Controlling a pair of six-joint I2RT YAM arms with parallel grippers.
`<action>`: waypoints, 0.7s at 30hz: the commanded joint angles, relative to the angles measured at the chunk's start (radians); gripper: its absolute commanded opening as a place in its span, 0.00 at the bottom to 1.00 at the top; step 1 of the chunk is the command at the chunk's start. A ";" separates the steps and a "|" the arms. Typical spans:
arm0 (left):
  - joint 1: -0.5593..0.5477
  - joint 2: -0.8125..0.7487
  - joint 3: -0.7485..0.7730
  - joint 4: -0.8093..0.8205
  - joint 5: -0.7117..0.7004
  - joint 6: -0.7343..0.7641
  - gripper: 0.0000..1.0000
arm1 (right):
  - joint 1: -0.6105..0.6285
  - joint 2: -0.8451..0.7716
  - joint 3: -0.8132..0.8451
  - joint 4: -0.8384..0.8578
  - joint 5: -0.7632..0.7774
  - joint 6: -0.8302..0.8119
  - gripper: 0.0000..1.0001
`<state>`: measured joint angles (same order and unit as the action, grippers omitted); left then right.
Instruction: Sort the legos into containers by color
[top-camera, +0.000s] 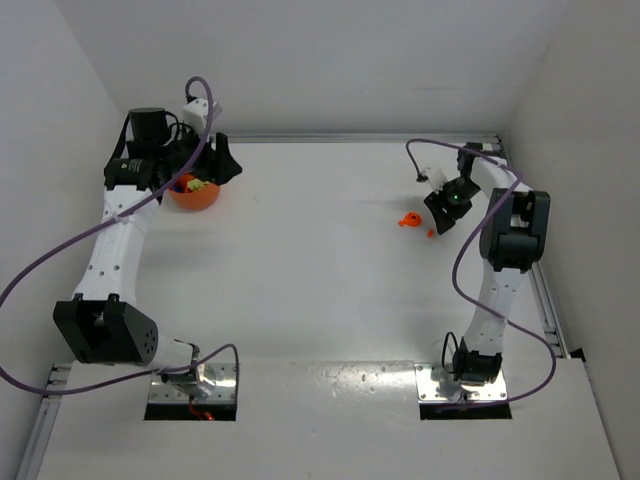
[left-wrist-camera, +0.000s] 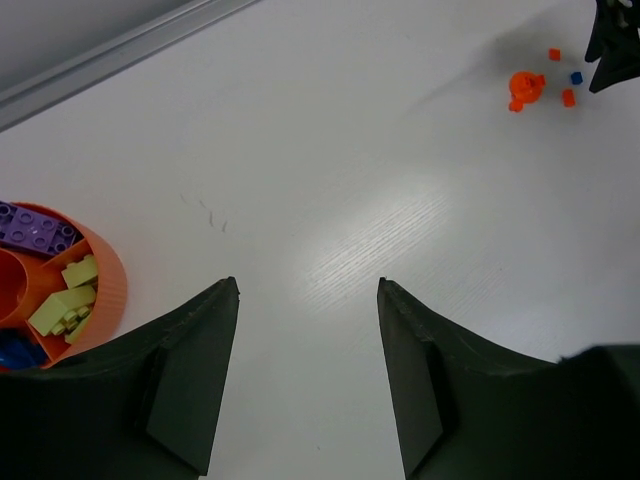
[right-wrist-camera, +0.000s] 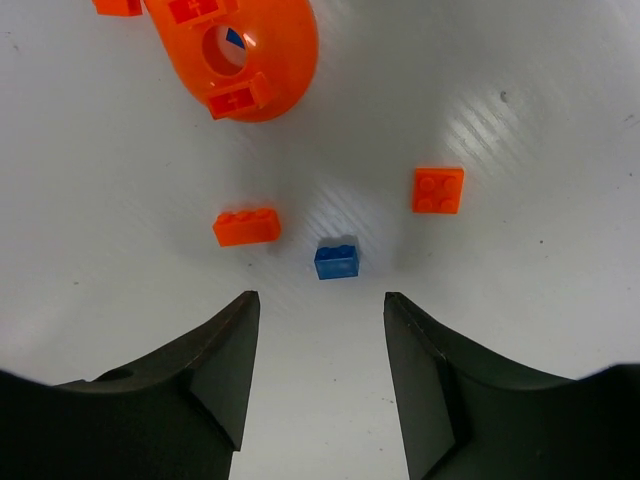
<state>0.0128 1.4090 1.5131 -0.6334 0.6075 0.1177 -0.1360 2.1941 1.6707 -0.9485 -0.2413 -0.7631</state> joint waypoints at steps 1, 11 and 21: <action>0.001 0.005 0.033 0.032 0.012 -0.012 0.64 | -0.005 0.013 0.035 -0.016 -0.035 -0.035 0.54; 0.001 0.024 0.042 0.032 0.012 -0.012 0.64 | -0.005 0.023 0.023 0.028 -0.001 -0.044 0.52; 0.001 0.033 0.052 0.032 0.012 -0.012 0.65 | 0.013 0.032 -0.005 0.059 0.020 -0.064 0.49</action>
<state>0.0128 1.4395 1.5284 -0.6323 0.6064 0.1131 -0.1329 2.2230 1.6695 -0.9138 -0.2214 -0.7971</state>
